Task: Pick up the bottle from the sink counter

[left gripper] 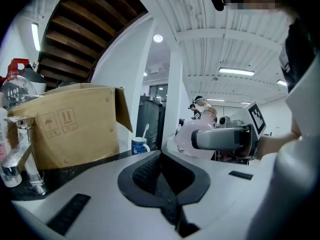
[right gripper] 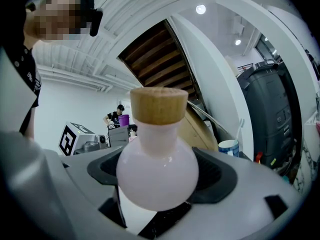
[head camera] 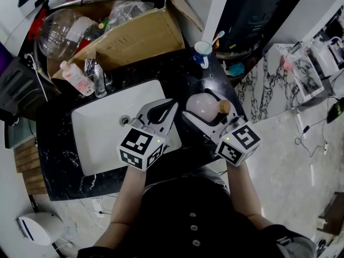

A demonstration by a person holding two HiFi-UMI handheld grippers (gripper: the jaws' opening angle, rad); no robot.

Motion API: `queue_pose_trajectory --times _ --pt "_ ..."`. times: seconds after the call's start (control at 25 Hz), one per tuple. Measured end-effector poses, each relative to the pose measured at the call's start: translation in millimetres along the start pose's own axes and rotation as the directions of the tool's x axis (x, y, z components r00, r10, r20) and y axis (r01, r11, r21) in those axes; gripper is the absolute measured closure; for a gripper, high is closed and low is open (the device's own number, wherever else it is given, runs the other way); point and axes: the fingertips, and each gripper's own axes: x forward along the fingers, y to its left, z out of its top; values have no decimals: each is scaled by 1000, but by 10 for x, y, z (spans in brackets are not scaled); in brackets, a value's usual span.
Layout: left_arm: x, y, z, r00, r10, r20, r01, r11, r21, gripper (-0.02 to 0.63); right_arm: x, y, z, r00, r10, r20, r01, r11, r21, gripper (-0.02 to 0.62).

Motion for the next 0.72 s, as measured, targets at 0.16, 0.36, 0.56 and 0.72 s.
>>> queue_pose_trajectory --times 0.16,0.36,0.56,0.72 --pt "9 8 1 1000 0 -1 0 1000 -20 588 3 -13 -14 1000 -7 -3 8 1000 7 189" --pt "18 27 -94 999 -1 -43 -1 999 -52 588 28 -44 -63 999 -31 -12 31 999 39 189" --pt "34 19 -104 999 -1 -43 -1 999 -52 588 51 -40 -89 999 -29 -24 30 999 33 189" --pt "36 42 -91 999 1 -37 -3 998 -59 588 64 -44 -118 999 -34 -34 36 999 41 189"
